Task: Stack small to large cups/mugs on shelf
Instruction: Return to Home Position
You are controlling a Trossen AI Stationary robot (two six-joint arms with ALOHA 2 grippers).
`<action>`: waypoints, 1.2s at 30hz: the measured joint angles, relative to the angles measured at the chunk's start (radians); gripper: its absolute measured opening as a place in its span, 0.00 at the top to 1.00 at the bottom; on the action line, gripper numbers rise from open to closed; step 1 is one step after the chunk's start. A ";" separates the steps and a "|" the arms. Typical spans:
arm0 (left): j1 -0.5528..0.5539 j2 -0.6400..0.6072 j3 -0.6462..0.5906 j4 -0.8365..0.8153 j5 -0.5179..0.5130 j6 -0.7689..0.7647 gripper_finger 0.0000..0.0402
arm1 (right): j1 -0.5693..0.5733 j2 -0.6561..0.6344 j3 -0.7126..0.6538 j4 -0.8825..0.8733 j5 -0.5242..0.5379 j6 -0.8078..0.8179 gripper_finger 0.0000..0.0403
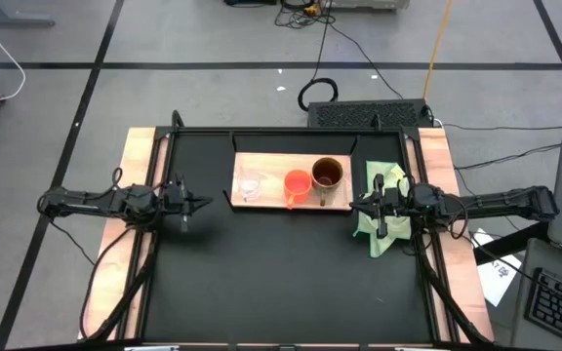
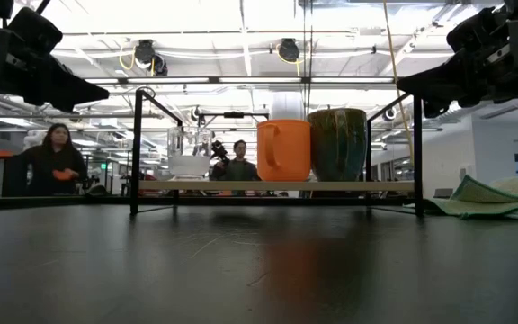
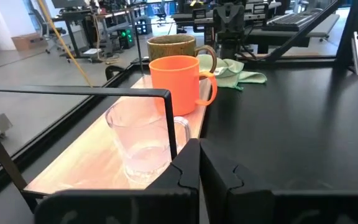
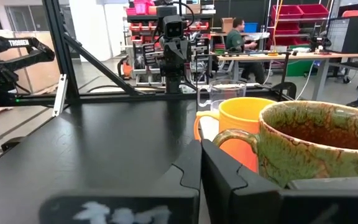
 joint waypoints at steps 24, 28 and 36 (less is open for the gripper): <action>0.000 0.000 0.000 0.000 -0.001 -0.003 0.95 | 0.000 0.000 0.000 -0.002 0.002 0.002 1.00; 0.000 0.000 0.000 0.000 -0.001 -0.003 0.95 | 0.000 0.000 0.000 -0.002 0.002 0.002 1.00; 0.000 0.000 0.000 0.000 -0.001 -0.003 0.95 | 0.000 0.000 0.000 -0.002 0.002 0.002 1.00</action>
